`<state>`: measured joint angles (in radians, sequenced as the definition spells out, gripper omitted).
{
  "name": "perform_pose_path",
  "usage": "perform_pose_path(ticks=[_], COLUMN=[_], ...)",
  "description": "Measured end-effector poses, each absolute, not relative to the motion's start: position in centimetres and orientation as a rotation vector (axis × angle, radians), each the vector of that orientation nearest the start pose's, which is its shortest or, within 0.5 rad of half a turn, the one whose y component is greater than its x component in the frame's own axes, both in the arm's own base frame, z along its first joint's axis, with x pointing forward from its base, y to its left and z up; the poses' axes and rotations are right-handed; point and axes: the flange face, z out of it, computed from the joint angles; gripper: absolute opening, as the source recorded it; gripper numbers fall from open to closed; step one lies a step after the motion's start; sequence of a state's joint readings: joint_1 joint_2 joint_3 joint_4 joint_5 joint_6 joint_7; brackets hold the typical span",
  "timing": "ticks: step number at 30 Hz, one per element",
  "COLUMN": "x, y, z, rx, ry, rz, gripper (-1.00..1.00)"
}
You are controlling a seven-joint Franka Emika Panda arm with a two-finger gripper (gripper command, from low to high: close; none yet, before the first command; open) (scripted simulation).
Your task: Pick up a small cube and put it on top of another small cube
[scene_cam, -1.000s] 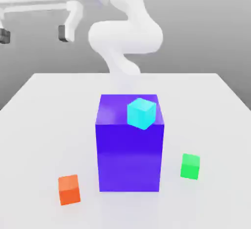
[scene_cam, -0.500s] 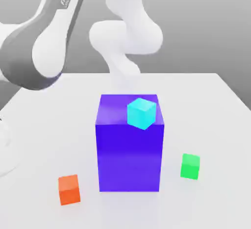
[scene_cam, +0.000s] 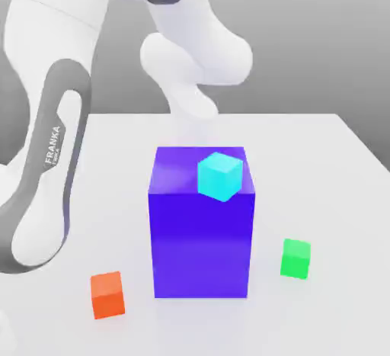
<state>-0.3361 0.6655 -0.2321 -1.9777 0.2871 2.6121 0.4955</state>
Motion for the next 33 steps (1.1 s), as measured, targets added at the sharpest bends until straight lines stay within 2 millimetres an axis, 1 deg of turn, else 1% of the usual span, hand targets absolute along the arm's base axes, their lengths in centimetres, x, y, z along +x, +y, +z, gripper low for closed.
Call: perform_pose_path(ticks=[1,3,4,5,7,10,13,15,18,20,21,22,23,24,26,28,30,33], x=[50.6,50.6,50.9,51.7,53.0,53.8,53.3,52.4,49.7,47.0,45.1,42.4,39.1,35.8,33.2,31.2,30.7,30.7], y=[-33.0,-33.0,-32.6,-30.8,-25.8,-18.3,-10.7,-5.7,1.9,7.1,10.6,14.9,18.9,21.2,20.5,19.7,19.4,19.3], z=[14.5,17.4,18.5,19.1,20.0,21.0,22.0,22.7,23.7,24.4,24.7,25.0,25.2,25.4,25.1,24.6,23.3,20.8], rx=[-2.534,-2.533,-2.543,-2.565,-2.608,-2.671,-2.736,-2.781,-2.853,-2.905,-2.941,-2.985,-3.026,-3.059,-3.088,-3.114,-3.124,-3.127], ry=[1.856,1.856,1.841,1.794,1.681,1.513,1.337,1.211,1.009,0.858,0.745,0.597,0.44,0.33,0.325,0.326,0.329,0.335], rz=[0.0,0.0,0.006,0.015,0.036,0.064,0.092,0.11,0.132,0.141,0.144,0.146,0.144,0.131,0.081,0.027,0.003,-0.005], gripper=[-1.0,-1.0,-1.0,-1.0,-1.0,-1.0,-1.0,-1.0,-1.0,-1.0,-1.0,-1.0,-1.0,-1.0,-1.0,-1.0,-1.0,-1.0])
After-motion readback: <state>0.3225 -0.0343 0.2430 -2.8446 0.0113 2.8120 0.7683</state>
